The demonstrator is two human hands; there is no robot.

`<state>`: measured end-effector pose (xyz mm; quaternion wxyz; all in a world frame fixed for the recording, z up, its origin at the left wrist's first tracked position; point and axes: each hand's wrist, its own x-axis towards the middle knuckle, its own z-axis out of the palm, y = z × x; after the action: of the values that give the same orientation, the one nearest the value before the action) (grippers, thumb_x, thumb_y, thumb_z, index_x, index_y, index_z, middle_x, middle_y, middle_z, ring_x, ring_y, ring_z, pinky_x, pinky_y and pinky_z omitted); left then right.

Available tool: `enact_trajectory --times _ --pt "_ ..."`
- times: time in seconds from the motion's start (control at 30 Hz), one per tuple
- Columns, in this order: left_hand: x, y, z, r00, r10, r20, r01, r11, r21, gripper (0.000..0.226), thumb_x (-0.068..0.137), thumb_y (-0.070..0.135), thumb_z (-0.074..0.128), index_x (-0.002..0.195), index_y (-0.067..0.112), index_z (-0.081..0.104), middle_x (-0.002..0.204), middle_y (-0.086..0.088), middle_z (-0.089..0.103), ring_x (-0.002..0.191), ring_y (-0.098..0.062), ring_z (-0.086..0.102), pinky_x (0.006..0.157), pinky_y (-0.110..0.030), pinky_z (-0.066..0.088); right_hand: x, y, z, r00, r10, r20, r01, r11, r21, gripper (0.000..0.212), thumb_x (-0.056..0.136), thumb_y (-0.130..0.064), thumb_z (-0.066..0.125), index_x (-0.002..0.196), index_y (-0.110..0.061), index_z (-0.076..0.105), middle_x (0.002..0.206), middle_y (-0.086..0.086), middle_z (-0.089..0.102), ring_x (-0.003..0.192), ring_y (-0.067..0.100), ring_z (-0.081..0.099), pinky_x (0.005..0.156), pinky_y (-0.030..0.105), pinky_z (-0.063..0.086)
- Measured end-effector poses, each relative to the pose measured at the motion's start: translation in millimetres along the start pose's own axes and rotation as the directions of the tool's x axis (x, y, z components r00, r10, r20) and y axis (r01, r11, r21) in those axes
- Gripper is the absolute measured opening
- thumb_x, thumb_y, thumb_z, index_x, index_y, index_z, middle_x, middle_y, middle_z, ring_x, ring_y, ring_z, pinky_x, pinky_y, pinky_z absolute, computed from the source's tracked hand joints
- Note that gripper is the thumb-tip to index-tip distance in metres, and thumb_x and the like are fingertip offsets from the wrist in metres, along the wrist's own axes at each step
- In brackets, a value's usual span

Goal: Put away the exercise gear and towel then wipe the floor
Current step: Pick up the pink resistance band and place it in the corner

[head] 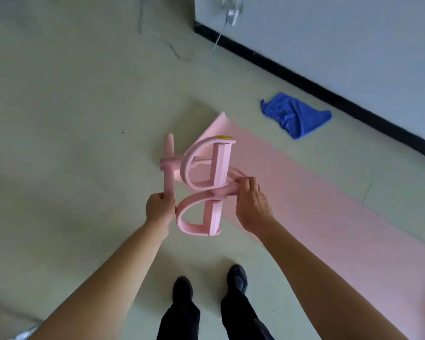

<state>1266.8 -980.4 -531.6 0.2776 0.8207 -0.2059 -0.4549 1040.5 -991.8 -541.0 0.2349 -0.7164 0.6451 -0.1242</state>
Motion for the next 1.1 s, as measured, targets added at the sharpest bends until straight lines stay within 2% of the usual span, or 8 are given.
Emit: enact_trajectory --times 0.17,0.33,0.5,0.57,0.7,0.87,1.0,1.1 --pt "-98.9 100.7 -50.4 0.965 0.254 0.068 -0.250 0.966 -0.066 0.032 0.089 0.032 0.050 0.064 0.011 0.054 0.044 0.003 0.054 0.059 -0.024 0.056 0.066 -0.031 0.042 -26.7 -58.4 -135.1 0.984 0.060 -0.168 -0.055 0.998 0.036 0.031 0.087 -0.004 0.047 0.118 -0.002 0.051 0.112 0.020 0.048 0.096 0.043 0.053 0.080 0.050 0.046" --pt "-172.8 149.0 -63.5 0.846 0.503 0.177 -0.490 0.864 -0.111 0.021 0.098 0.023 0.050 0.093 0.006 0.062 0.076 -0.002 0.064 0.061 -0.017 0.060 0.060 -0.028 0.046 -84.0 -77.4 -217.6 0.931 0.190 -0.311 -0.200 0.980 -0.001 0.028 0.091 -0.028 0.050 0.110 -0.010 0.042 0.105 0.010 0.044 0.090 0.032 0.050 0.077 0.047 0.048" --pt "-232.7 151.4 -40.6 0.643 0.686 0.339 -0.666 0.720 -0.194 0.014 0.098 0.025 0.053 0.101 0.012 0.058 0.085 -0.002 0.068 0.074 -0.024 0.064 0.066 -0.037 0.047 -168.6 -57.2 -260.1 0.803 0.383 -0.456 -0.410 0.911 0.043 0.043 0.093 -0.044 0.056 0.116 -0.012 0.041 0.107 0.005 0.046 0.087 0.024 0.050 0.074 0.040 0.050" --pt "-266.2 145.2 -23.5 0.554 0.712 0.430 -0.698 0.680 -0.226 0.012 0.099 0.029 0.054 0.101 0.018 0.055 0.091 -0.001 0.068 0.081 -0.027 0.065 0.075 -0.042 0.052 -211.0 -42.6 -274.7 0.747 0.442 -0.496 -0.478 0.876 0.061 0.045 0.095 -0.046 0.055 0.121 -0.013 0.040 0.108 0.006 0.047 0.087 0.023 0.052 0.077 0.040 0.053" --pt "-348.2 121.7 19.0 0.369 0.716 0.592 -0.730 0.618 -0.292 0.014 0.099 0.036 0.054 0.101 0.022 0.055 0.094 -0.001 0.067 0.086 -0.024 0.065 0.079 -0.039 0.052 -304.7 -7.2 -307.6 0.617 0.509 -0.600 -0.602 0.796 0.055 0.044 0.097 -0.054 0.048 0.121 -0.017 0.041 0.107 0.006 0.047 0.084 0.023 0.054 0.076 0.046 0.056" --pt "-457.4 81.2 88.6 0.138 0.688 0.713 -0.771 0.526 -0.358 0.015 0.100 0.032 0.053 0.108 0.020 0.054 0.100 -0.002 0.066 0.092 -0.018 0.063 0.078 -0.027 0.051 -424.5 52.3 -346.2 0.444 0.576 -0.686 -0.727 0.680 0.100 0.045 0.099 -0.058 0.043 0.121 -0.019 0.045 0.109 0.008 0.052 0.085 0.030 0.058 0.067 0.039 0.045" --pt "-552.2 37.2 164.2 0.056 0.663 0.746 -0.780 0.496 -0.382 0.012 0.100 0.029 0.053 0.107 0.019 0.053 0.101 -0.003 0.065 0.093 -0.019 0.063 0.080 -0.030 0.051 -525.4 117.0 -363.9 0.342 0.637 -0.691 -0.771 0.610 0.182 0.047 0.099 -0.059 0.042 0.118 -0.016 0.047 0.109 0.009 0.054 0.087 0.034 0.060 0.067 0.039 0.043" --pt "-628.3 -2.6 218.4 0.020 0.642 0.766 -0.777 0.492 -0.393 0.017 0.100 0.030 0.054 0.110 0.017 0.054 0.102 -0.002 0.064 0.094 -0.018 0.063 0.076 -0.024 0.048 -604.4 166.7 -375.4 0.284 0.677 -0.679 -0.809 0.549 0.209 0.046 0.099 -0.059 0.042 0.116 -0.017 0.046 0.108 0.009 0.055 0.085 0.034 0.061 0.066 0.040 0.044"
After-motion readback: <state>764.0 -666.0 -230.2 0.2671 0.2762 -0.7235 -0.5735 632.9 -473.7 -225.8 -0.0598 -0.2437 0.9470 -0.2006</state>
